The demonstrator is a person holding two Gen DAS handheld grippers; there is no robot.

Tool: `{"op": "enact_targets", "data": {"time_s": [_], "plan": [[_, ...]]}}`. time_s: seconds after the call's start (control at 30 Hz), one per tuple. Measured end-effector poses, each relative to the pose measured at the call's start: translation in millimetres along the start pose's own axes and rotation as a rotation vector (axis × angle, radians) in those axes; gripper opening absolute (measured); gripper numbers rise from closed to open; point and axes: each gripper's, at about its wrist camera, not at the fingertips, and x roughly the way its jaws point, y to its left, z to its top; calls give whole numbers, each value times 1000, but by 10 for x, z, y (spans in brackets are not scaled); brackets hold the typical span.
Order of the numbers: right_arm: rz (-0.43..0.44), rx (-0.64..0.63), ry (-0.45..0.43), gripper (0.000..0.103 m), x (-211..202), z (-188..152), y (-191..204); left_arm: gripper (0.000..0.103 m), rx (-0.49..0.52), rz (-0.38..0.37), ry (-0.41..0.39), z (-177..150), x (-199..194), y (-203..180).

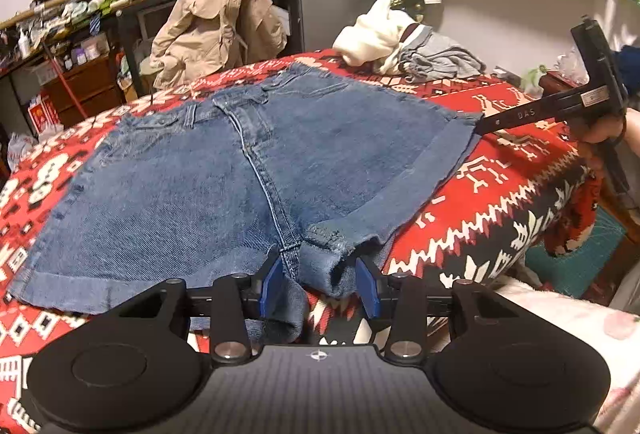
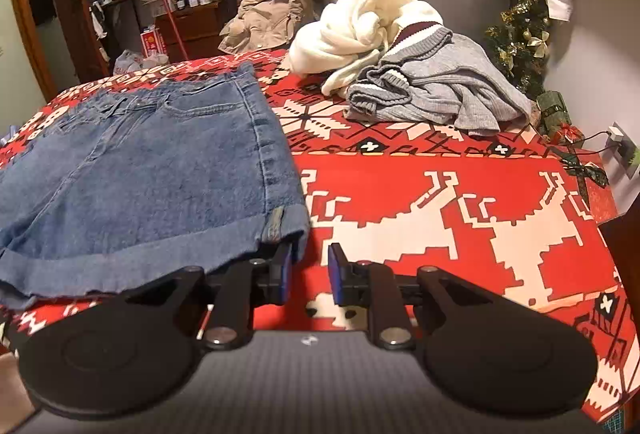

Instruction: Fold clothes

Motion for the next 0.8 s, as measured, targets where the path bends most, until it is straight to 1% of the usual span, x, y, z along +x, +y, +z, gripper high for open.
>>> {"op": "enact_targets", "data": {"time_s": [0.07,0.17,0.23,0.3,0.33,0.37,0.4,0.43,0.53,0.67,0.8], "plan": [[-4,1,-3,21,30,13,1,35,4,-1,9,-5,57,-26],[-9,-1,-11,21,64,26,-2,35,40,24,18,-26,125,-100],[-2,13,-18,21,72,32,-13,35,31,35,16,-39,153,-116],[5,27,-25,21,79,38,-24,35,2,32,8,-42,162,-93],[8,34,-29,21,83,40,-29,31,-17,26,7,-39,162,-69],[13,40,-32,21,86,42,-36,17,-36,20,5,-37,163,-44],[19,45,-34,10,87,42,-43,11,-55,17,8,-36,164,-18],[23,51,-33,3,90,42,-48,10,-74,14,15,-40,159,12],[-1,75,-50,3,64,40,-38,6,-116,-5,18,-58,90,79],[-17,135,-88,2,-17,55,-87,4,-108,-12,18,-100,2,76],[-22,161,-75,3,21,32,-159,4,-102,-20,37,-186,41,56]]}}
